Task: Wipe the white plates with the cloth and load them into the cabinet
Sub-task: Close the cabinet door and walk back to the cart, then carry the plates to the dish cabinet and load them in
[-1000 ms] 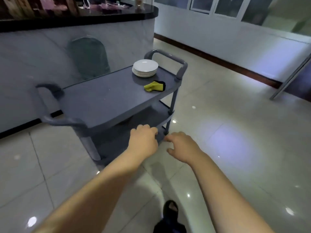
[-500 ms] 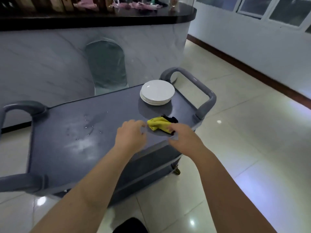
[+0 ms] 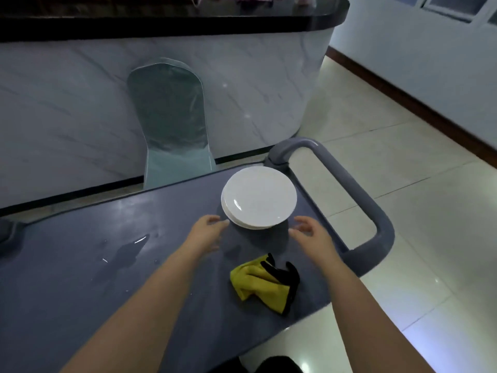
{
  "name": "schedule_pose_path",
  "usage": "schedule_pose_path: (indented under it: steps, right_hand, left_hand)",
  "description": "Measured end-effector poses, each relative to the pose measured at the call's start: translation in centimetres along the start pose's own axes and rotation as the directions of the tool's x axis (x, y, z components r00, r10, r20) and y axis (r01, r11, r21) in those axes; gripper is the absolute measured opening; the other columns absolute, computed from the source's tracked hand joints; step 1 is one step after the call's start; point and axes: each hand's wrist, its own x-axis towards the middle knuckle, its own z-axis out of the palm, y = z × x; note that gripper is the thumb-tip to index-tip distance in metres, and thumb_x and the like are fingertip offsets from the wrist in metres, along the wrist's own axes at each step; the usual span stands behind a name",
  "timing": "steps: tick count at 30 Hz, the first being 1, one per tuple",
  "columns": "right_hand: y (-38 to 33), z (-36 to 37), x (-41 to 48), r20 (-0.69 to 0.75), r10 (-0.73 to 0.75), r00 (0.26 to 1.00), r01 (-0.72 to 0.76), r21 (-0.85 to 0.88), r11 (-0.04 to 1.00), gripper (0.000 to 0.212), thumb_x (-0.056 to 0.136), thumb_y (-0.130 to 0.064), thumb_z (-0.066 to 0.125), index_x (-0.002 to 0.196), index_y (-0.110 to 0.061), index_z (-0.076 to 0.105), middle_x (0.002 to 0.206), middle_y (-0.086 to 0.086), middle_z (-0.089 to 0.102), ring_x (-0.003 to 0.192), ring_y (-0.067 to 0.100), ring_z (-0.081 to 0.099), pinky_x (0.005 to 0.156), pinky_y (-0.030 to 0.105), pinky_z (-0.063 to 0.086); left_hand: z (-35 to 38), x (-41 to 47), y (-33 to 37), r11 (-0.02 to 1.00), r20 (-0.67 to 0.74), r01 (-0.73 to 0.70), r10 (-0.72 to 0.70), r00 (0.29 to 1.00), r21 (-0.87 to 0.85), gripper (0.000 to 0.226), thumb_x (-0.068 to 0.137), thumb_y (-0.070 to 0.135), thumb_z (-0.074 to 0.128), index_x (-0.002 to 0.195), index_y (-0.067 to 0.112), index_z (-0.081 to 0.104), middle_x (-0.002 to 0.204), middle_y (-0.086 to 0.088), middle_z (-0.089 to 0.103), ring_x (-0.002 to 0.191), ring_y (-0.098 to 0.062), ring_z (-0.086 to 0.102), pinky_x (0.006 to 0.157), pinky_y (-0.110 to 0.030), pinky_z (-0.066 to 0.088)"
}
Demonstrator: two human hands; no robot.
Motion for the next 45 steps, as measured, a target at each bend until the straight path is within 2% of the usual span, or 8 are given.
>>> schedule_pose_path:
  steps: [4, 7, 11, 15, 19, 27, 38, 45]
  right_hand:
    - [-0.8, -0.6, 6.9, 0.035, 0.210, 0.977, -0.210, 0.321, 0.923, 0.040, 0.095, -0.031, 0.059, 0.131, -0.020, 0.050, 0.130, 0.006, 0.054, 0.117, 0.024, 0.054, 0.086, 0.038, 0.052]
    - [-1.4, 0.7, 11.2, 0.115, 0.243, 0.963, -0.267, 0.293, 0.918, 0.061, 0.098, -0.044, 0.049, 0.150, -0.021, 0.028, 0.149, 0.003, 0.040, 0.131, 0.023, 0.042, 0.103, 0.041, 0.040]
    - [-1.5, 2.4, 14.5, 0.144, 0.294, 0.945, -0.325, 0.318, 0.890, 0.064, 0.100, -0.050, 0.039, 0.154, -0.025, 0.015, 0.153, 0.004, 0.033, 0.132, 0.025, 0.039, 0.100, 0.039, 0.036]
    - [-0.7, 2.9, 15.9, 0.195, 0.271, 0.943, -0.324, 0.331, 0.886, 0.059, 0.100, -0.053, 0.036, 0.153, -0.033, 0.019, 0.132, -0.008, 0.041, 0.114, 0.016, 0.042, 0.092, 0.035, 0.036]
    - [0.9, 1.6, 16.9, 0.374, 0.235, 0.897, -0.379, 0.380, 0.844, 0.046, 0.101, -0.040, 0.044, 0.146, -0.035, 0.036, 0.131, -0.010, 0.054, 0.116, 0.018, 0.053, 0.098, 0.039, 0.044]
    - [0.8, -1.8, 19.2, 0.566, 0.226, 0.793, -0.442, 0.280, 0.852, 0.031, 0.091, -0.006, 0.060, 0.121, 0.000, 0.058, 0.118, 0.015, 0.067, 0.093, 0.018, 0.070, 0.071, 0.023, 0.054]
    - [-2.3, 0.7, 16.7, 0.566, 0.077, 0.821, -0.285, 0.289, 0.914, 0.033, 0.084, -0.002, 0.066, 0.116, -0.012, 0.062, 0.107, 0.005, 0.072, 0.095, 0.021, 0.069, 0.071, 0.026, 0.054]
    - [-7.8, 9.8, 7.3, 0.813, -0.030, 0.582, -0.213, 0.188, 0.959, 0.041, 0.080, -0.012, 0.074, 0.118, -0.019, 0.061, 0.104, -0.003, 0.072, 0.096, 0.020, 0.070, 0.072, 0.032, 0.057]
  left_hand:
    - [0.8, 5.0, 1.3, 0.982, -0.022, 0.071, -0.076, 0.997, -0.176, 0.025, 0.101, 0.036, 0.049, 0.111, 0.015, 0.058, 0.085, -0.001, 0.051, 0.070, -0.014, 0.052, 0.060, -0.027, 0.044]
    - [2.7, 7.4, 2.4, 0.942, -0.049, 0.083, -0.105, 0.993, -0.324, 0.031, 0.103, 0.041, 0.041, 0.103, 0.022, 0.066, 0.100, 0.006, 0.067, 0.087, -0.009, 0.062, 0.075, -0.030, 0.050]
    - [5.7, 9.0, 3.0, 0.884, -0.156, 0.148, -0.239, 0.958, -0.443, 0.045, 0.099, 0.048, 0.045, 0.127, 0.016, 0.060, 0.120, -0.004, 0.065, 0.110, -0.026, 0.061, 0.101, -0.045, 0.046]
    - [6.7, 9.5, 2.9, 0.843, -0.236, 0.146, -0.305, 0.923, -0.517, 0.039, 0.095, 0.049, 0.053, 0.123, 0.023, 0.058, 0.112, 0.000, 0.064, 0.104, -0.024, 0.060, 0.090, -0.040, 0.047]
    - [5.1, 9.4, 1.6, 0.819, -0.085, 0.170, -0.256, 0.963, -0.548, 0.036, 0.095, 0.049, 0.051, 0.112, 0.022, 0.067, 0.110, -0.001, 0.072, 0.102, -0.021, 0.064, 0.084, -0.040, 0.052]
    - [4.6, 9.5, 0.3, 0.861, 0.038, 0.192, -0.198, 0.979, -0.471, 0.039, 0.088, 0.022, 0.067, 0.123, 0.010, 0.059, 0.110, -0.009, 0.073, 0.099, -0.028, 0.070, 0.078, -0.038, 0.056]
    - [2.2, 3.3, 0.5, 0.767, -0.178, 0.092, -0.262, 0.948, -0.635, 0.039, 0.081, 0.016, 0.072, 0.118, 0.014, 0.061, 0.108, -0.012, 0.073, 0.100, -0.035, 0.068, 0.092, -0.056, 0.052]
    - [-4.6, -10.3, -5.6, 0.626, -0.424, -0.115, -0.371, 0.826, -0.772, 0.061, 0.060, 0.024, 0.081, 0.118, 0.019, 0.062, 0.111, -0.011, 0.072, 0.099, -0.035, 0.066, 0.085, -0.052, 0.055]
